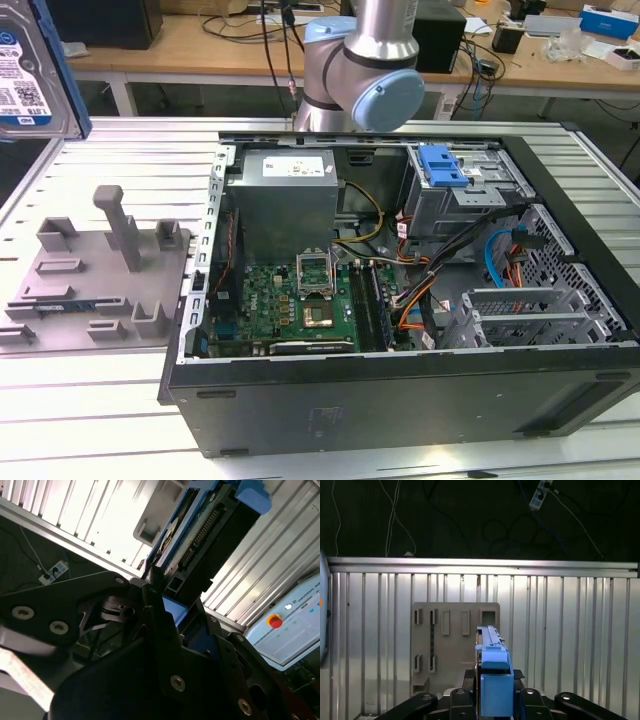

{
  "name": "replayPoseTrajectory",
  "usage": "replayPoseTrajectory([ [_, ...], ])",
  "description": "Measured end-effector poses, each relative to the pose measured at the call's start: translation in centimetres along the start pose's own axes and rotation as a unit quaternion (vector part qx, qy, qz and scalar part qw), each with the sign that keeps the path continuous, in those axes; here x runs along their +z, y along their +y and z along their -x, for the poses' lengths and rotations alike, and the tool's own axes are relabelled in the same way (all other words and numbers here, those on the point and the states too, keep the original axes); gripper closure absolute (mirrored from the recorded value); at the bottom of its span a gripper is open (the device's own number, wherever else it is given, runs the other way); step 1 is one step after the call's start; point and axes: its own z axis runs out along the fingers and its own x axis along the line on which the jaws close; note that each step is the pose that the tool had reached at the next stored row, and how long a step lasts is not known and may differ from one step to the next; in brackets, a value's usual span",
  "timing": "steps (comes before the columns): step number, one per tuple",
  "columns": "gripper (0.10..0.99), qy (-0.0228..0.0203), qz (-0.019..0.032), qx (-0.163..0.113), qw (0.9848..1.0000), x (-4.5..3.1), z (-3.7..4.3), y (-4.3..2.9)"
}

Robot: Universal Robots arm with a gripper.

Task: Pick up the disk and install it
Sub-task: 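Pick up the disk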

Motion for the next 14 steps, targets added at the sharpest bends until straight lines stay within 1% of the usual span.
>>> replayPoseTrajectory([
  [1, 0.722, 0.0000, 0.0000, 0.000, 1.0000, 0.01, -0.18, -0.28],
  [2, 0.722, 0.0000, 0.0000, 0.000, 1.0000, 0.01, -0.59, -0.91],
  [7, 0.722, 0.0000, 0.0001, 0.000, 1.0000, 0.03, -1.64, -2.56],
  [10, 0.722, 0.0000, 0.0000, 0.000, 1.0000, 0.04, -2.18, -3.81],
  [11, 0.722, -0.0001, 0.0000, 0.000, 1.0000, 0.05, -2.47, -4.47],
  [13, 0.722, -0.0001, 0.0001, 0.000, 1.0000, 0.05, -2.78, -5.19],
  [14, 0.722, -0.0001, 0.0001, 0.000, 1.0000, 0.05, -2.98, -5.69],
])
